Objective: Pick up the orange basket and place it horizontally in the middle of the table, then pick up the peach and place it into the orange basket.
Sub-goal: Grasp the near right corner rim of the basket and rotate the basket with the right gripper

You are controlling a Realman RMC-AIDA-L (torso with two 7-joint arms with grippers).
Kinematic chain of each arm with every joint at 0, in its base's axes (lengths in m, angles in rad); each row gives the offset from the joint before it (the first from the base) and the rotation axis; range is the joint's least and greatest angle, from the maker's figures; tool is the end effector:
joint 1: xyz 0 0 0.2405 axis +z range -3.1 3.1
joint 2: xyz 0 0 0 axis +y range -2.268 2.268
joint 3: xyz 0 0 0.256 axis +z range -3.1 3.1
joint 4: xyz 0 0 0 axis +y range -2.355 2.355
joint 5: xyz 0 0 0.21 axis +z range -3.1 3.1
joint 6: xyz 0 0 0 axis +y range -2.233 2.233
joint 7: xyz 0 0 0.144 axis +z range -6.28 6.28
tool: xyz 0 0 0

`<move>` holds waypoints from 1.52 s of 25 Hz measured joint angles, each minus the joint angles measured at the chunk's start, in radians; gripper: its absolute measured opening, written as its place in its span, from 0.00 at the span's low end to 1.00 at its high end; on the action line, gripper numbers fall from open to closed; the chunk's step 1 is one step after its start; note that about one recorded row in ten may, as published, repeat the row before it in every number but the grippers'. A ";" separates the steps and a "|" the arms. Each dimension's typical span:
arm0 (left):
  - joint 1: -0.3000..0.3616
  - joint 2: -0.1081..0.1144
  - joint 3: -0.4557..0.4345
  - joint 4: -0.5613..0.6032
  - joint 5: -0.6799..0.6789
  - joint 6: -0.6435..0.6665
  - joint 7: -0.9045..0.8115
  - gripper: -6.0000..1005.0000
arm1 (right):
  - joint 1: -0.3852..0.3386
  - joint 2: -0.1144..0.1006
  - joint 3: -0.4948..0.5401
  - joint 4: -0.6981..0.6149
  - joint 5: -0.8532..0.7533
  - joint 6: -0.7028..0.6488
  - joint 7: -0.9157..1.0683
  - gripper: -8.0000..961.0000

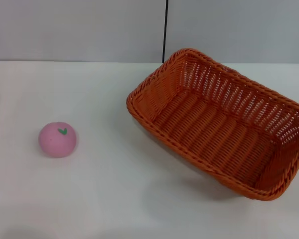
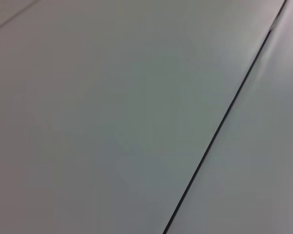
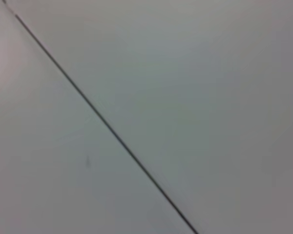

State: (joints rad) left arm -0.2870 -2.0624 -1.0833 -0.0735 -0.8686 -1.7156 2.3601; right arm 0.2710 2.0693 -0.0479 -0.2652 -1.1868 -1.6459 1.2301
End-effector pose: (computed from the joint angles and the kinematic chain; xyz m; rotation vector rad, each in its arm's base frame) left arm -0.3505 0.2539 0.0749 -1.0931 -0.6087 -1.3846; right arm 0.3754 0.2475 0.1187 -1.1407 0.7572 1.4882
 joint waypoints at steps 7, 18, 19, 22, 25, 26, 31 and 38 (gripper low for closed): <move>0.003 0.003 0.013 0.003 0.005 -0.021 0.001 0.80 | -0.003 0.001 0.013 0.050 0.005 0.001 0.001 0.53; 0.065 -0.001 0.030 -0.004 0.033 -0.169 -0.002 0.79 | -0.043 0.003 0.035 0.056 0.005 -0.040 0.052 0.53; 0.070 -0.001 0.031 -0.005 0.033 -0.177 -0.002 0.79 | -0.045 0.003 0.035 0.055 0.005 -0.041 0.052 0.53; 0.086 -0.003 0.032 -0.008 0.034 -0.206 -0.001 0.79 | -0.052 0.003 0.034 0.056 0.005 -0.043 0.052 0.53; 0.095 -0.003 0.032 -0.011 0.034 -0.225 -0.001 0.79 | -0.053 0.002 0.034 0.056 0.004 -0.055 0.052 0.53; 0.096 -0.003 0.032 -0.011 0.034 -0.229 0.000 0.79 | -0.053 0.002 0.034 0.056 0.004 -0.055 0.052 0.53; 0.087 -0.002 0.032 -0.013 0.034 -0.231 0.002 0.78 | -0.039 0.002 0.030 0.057 0.004 -0.061 0.052 0.53; 0.086 0.000 0.028 -0.009 0.034 -0.226 0.001 0.78 | -0.030 0.001 0.026 0.058 0.001 -0.056 0.052 0.53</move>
State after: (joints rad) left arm -0.2007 -2.0625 -1.0548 -0.0821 -0.8345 -1.9418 2.3615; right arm 0.2412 2.0707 -0.0223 -0.2070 -1.1862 -1.7023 1.2825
